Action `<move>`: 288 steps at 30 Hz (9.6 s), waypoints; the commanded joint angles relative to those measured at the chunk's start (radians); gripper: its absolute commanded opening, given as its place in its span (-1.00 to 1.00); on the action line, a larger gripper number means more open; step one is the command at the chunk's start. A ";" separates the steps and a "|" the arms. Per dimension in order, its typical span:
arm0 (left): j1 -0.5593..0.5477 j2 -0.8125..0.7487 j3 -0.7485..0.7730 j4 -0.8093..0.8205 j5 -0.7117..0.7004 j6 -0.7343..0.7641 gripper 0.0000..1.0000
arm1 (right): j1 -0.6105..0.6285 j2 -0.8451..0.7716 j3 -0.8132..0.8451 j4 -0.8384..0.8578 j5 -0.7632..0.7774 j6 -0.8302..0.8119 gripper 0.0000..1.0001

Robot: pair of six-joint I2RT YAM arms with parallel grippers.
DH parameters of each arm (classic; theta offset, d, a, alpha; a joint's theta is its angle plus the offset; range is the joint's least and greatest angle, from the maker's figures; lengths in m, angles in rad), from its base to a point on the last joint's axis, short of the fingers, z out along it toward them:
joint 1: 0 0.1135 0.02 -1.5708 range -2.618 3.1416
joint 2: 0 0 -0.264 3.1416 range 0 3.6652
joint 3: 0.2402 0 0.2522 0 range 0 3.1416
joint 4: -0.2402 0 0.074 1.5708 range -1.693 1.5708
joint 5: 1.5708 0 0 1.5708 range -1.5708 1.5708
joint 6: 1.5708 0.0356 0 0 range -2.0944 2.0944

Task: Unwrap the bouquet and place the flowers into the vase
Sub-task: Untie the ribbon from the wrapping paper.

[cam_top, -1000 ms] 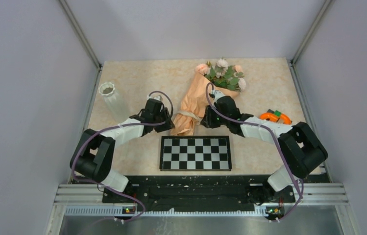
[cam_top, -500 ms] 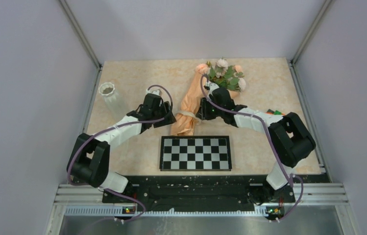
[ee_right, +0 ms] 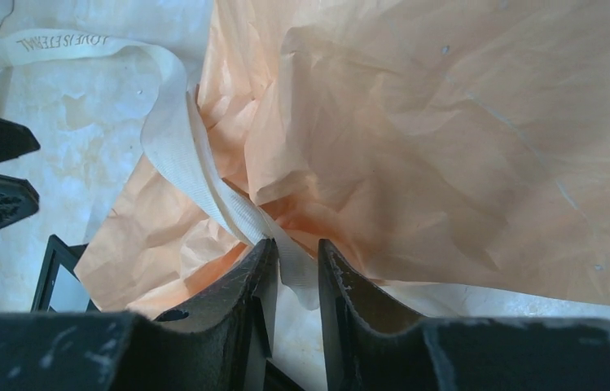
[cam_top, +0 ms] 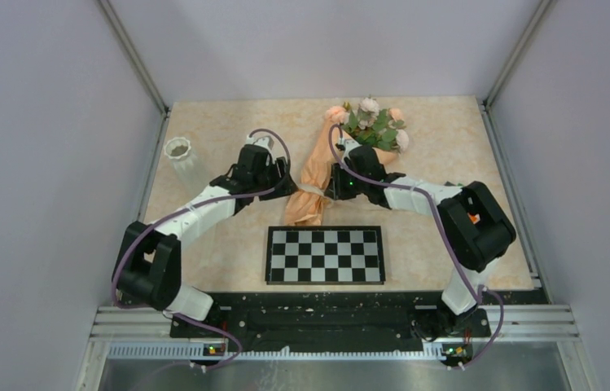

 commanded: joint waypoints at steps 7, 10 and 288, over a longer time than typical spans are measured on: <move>0.003 0.143 0.199 0.059 0.096 0.050 0.19 | -0.009 0.005 0.049 0.019 -0.002 -0.017 -0.92; 0.002 0.188 0.233 0.077 0.123 0.047 0.18 | -0.007 -0.008 0.039 0.019 0.004 -0.018 -1.00; -0.048 0.249 -0.070 0.663 0.196 -0.524 -0.47 | -0.009 -0.257 -0.290 0.049 0.229 0.137 -1.00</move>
